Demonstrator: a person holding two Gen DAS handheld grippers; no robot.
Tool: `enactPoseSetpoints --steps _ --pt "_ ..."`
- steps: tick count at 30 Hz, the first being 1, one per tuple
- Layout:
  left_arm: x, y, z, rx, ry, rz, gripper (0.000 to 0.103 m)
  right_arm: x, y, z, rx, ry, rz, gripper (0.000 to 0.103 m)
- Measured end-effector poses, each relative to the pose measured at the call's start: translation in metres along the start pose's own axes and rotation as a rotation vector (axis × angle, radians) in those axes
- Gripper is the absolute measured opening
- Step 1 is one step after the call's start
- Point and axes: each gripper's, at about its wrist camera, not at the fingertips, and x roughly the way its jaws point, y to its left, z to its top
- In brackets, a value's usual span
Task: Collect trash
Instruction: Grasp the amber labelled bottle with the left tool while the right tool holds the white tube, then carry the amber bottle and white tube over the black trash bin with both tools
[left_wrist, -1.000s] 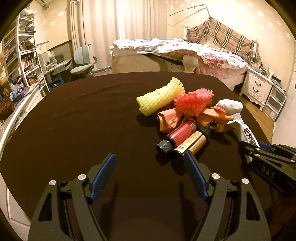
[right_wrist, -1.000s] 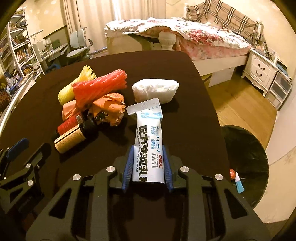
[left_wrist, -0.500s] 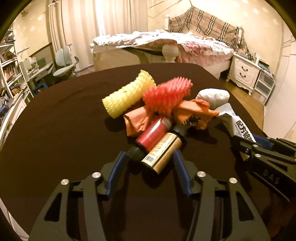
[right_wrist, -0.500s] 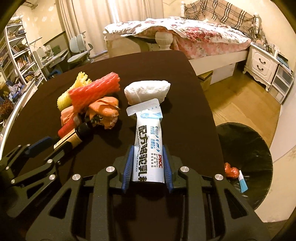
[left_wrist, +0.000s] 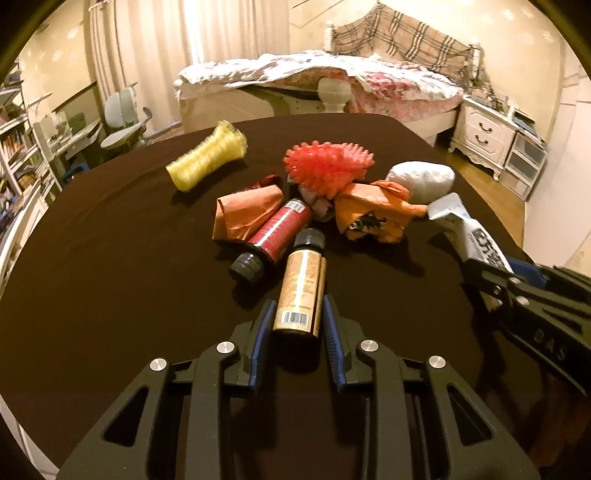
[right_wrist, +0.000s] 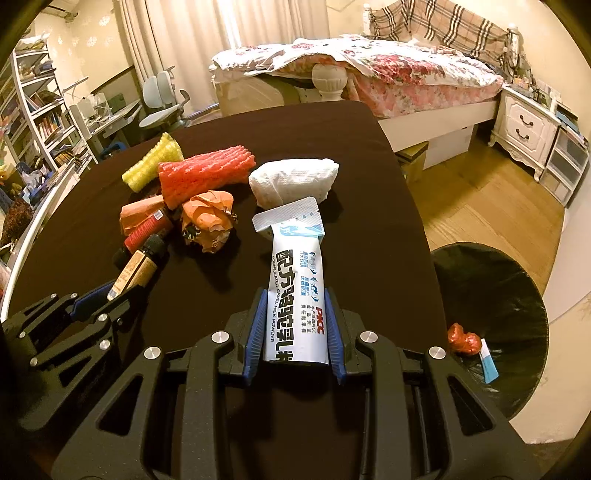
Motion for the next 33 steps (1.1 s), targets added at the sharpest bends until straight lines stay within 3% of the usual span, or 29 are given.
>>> enactPoseSetpoints --steps 4,7,9,10,12,33 --pt "0.003 0.002 0.005 -0.027 -0.003 -0.003 0.047 0.0 0.0 0.0 -0.001 0.0 -0.001 0.03" --pt "0.005 -0.003 0.008 -0.016 -0.007 -0.005 0.048 0.0 0.0 0.0 -0.002 0.0 -0.002 0.03" --pt "0.006 -0.005 0.008 -0.001 -0.008 -0.007 0.044 0.0 0.0 0.0 0.0 -0.001 0.0 0.03" --pt "0.005 -0.006 0.007 0.006 -0.009 -0.008 0.035 0.0 0.0 0.0 -0.001 0.0 -0.001 0.03" --pt "0.005 -0.005 0.005 0.009 -0.006 -0.024 0.028 0.0 0.0 0.0 -0.002 -0.001 -0.002 0.03" --pt "-0.025 0.003 -0.006 -0.073 -0.083 -0.049 0.028 -0.019 0.0 -0.009 -0.003 -0.032 -0.001 0.026"
